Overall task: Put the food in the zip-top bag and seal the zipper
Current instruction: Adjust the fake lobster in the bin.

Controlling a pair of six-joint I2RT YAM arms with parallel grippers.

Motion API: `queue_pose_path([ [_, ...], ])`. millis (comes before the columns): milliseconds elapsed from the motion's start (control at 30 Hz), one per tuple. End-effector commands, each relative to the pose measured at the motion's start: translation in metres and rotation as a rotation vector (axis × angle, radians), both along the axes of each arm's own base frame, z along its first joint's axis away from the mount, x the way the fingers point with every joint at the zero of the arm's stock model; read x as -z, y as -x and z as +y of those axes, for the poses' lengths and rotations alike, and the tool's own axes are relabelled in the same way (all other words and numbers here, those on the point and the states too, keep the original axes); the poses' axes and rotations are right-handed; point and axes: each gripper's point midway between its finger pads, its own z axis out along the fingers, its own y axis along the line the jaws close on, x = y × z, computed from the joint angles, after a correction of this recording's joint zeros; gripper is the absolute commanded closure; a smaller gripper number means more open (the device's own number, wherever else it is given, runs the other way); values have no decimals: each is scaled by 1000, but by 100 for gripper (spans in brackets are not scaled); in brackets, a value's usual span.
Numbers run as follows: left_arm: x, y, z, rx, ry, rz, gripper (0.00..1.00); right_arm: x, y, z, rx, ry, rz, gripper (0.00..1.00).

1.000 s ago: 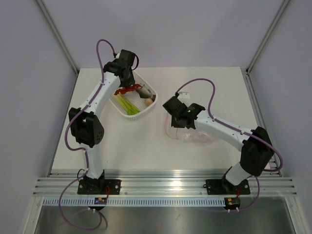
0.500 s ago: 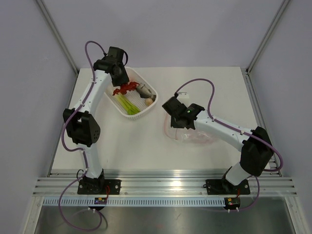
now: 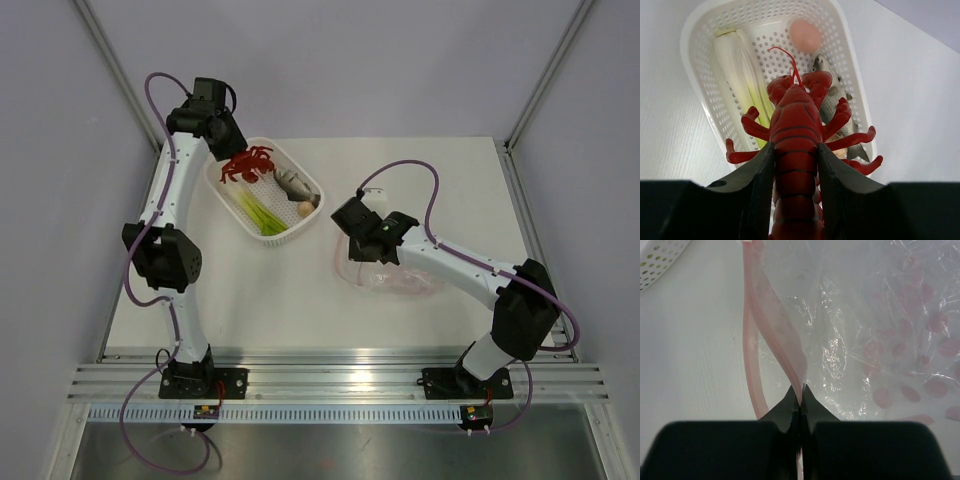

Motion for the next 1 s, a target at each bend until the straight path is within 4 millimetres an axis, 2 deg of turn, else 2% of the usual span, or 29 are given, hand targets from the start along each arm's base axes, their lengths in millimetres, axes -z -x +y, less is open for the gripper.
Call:
queue_pose_path([
  [0, -14, -3, 4, 9, 17, -48, 100, -10, -3, 9, -4, -24, -22, 100],
  [100, -22, 7, 1, 29, 37, -70, 100, -7, -4, 10, -3, -20, -15, 100],
  [433, -24, 56, -4, 91, 62, -3, 100, -6, -4, 25, -30, -39, -13, 100],
  [533, -23, 59, -5, 116, 83, 31, 100, -5, -3, 28, -38, -45, -15, 100],
  [633, -19, 51, -5, 119, 107, 42, 100, -7, -2, 32, -46, -59, -18, 100],
  [733, -1, 29, -2, 104, 162, 80, 100, -8, 0, 33, -50, -57, -22, 100],
  [767, 18, 14, -3, 104, 179, 116, 100, -6, 1, 32, -49, -56, -19, 100],
  [833, 31, 3, 1, 95, 226, 147, 100, -6, 3, 30, -46, -52, -18, 100],
  [900, 56, -12, 2, 84, 253, 178, 100, -7, 3, 29, -41, -56, -22, 100],
  [933, 61, -22, 5, 74, 281, 161, 100, -8, 4, 28, -43, -56, -22, 100],
  [967, 69, -27, 7, 66, 292, 163, 96, -7, 3, 28, -40, -54, -22, 100],
])
